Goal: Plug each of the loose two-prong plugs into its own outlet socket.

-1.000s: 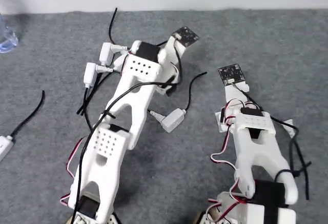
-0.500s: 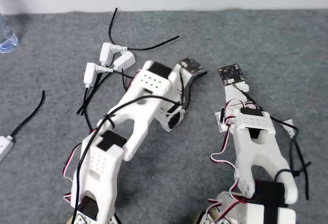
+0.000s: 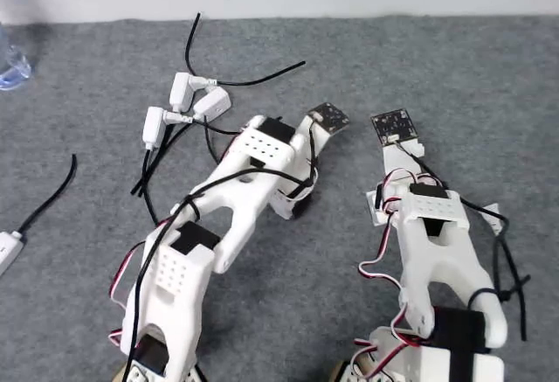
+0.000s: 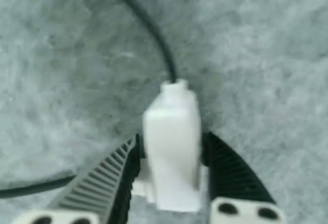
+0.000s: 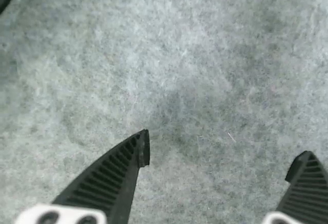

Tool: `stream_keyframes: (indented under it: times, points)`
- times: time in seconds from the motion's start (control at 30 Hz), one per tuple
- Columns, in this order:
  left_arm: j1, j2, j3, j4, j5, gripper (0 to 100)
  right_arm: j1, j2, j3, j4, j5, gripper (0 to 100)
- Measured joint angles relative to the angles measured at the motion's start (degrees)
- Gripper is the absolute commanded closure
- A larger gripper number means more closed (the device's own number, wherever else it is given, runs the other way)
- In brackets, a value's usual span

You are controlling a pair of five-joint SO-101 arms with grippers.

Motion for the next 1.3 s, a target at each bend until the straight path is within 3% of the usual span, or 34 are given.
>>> stream_keyframes:
  times: [0.33, 0.63, 0.73, 0.9, 1.3]
  points:
    - [-5.89, 0.18, -11.34, 3.08, -0.53, 99, 0.18, 0.09, 0.0, 0.0, 0.0, 58.6]
    - [-15.82, 0.53, -27.87, 10.99, -17.58, 99, 0.18, 0.09, 0.0, 0.0, 0.0, 58.6]
    - [-16.7, 0.97, -28.13, 10.99, -18.2, 97, 0.18, 0.09, 0.0, 0.0, 0.0, 58.6]
    - [-16.97, 3.43, -28.66, 10.99, -18.29, 83, 0.18, 0.09, 0.0, 0.0, 0.0, 58.6]
    - [-17.14, 3.6, -28.92, 12.4, -19.25, 83, 0.09, 0.09, 0.0, 0.0, 0.0, 58.6]
